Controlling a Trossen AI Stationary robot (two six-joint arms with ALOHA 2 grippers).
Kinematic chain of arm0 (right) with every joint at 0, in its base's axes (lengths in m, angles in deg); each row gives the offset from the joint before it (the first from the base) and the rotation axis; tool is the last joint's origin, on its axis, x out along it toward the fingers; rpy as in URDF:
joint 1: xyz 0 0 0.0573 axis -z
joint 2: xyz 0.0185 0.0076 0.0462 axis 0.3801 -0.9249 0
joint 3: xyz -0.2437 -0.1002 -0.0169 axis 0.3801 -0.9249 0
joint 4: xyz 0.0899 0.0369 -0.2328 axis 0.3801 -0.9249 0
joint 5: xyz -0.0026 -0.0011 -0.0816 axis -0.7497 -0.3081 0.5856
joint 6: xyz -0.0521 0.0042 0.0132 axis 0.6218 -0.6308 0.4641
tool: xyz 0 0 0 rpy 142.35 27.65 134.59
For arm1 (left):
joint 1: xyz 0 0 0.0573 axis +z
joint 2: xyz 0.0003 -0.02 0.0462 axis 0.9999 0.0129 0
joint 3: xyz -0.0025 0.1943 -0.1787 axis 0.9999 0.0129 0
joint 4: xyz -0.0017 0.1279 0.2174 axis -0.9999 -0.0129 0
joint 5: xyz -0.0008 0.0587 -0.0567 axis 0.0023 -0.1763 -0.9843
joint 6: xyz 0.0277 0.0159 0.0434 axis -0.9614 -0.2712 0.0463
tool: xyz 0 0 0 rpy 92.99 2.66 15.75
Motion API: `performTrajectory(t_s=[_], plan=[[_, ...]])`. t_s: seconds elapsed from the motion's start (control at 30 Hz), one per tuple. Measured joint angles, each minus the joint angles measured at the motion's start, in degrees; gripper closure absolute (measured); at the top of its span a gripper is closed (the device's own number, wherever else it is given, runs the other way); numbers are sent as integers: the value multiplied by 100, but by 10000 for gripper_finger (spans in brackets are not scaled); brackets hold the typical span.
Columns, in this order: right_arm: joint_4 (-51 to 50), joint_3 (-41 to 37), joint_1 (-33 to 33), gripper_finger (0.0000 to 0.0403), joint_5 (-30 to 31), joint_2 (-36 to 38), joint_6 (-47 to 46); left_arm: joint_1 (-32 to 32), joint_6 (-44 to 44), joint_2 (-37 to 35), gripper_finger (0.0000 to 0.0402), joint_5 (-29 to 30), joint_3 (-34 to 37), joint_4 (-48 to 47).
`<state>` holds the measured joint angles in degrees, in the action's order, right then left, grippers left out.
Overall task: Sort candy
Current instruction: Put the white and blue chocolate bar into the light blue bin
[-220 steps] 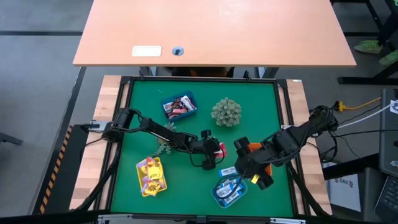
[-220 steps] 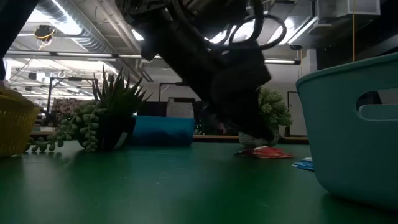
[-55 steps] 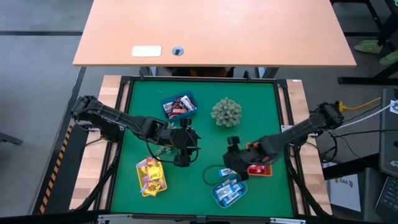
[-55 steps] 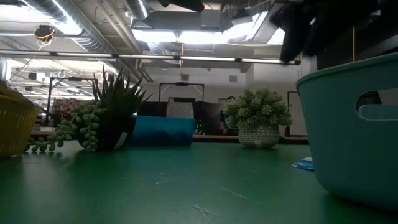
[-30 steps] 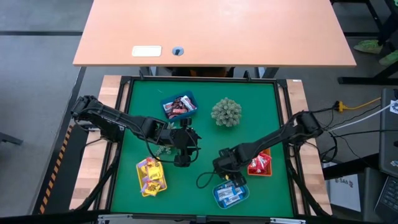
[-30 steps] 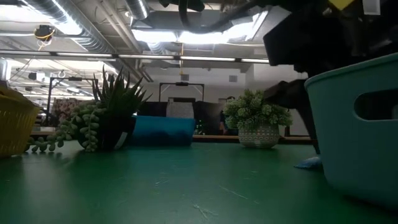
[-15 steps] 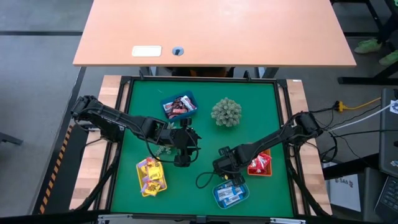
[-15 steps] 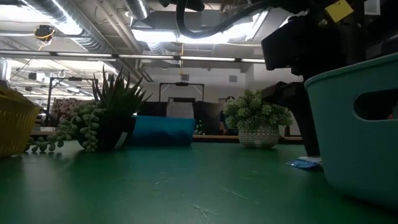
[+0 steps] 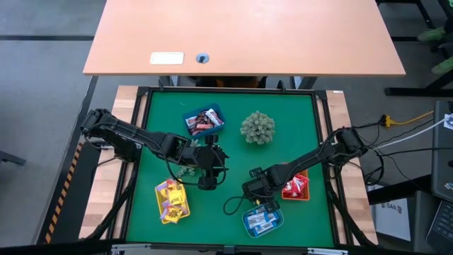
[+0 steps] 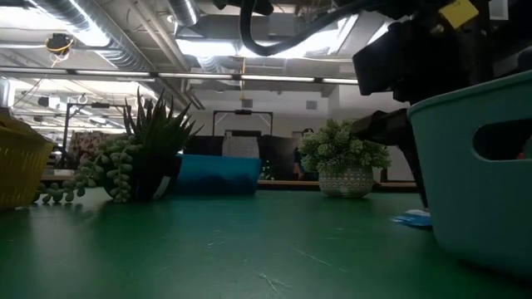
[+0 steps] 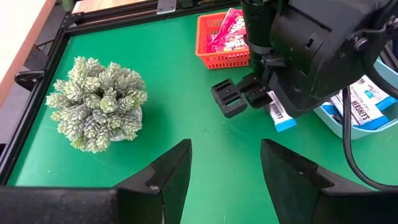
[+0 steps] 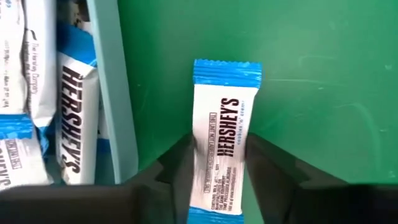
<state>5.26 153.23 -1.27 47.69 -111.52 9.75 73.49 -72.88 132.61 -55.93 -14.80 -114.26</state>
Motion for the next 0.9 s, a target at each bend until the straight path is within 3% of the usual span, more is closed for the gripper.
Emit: performTrajectory(t_s=[0.3, 0.9], plan=[[95, 11, 2, 338, -26, 2, 0, -2, 0, 0, 223, 0, 0, 0], [96, 11, 0, 347, -63, 2, 1, -2, 2, 0, 223, 0, 0, 2]])
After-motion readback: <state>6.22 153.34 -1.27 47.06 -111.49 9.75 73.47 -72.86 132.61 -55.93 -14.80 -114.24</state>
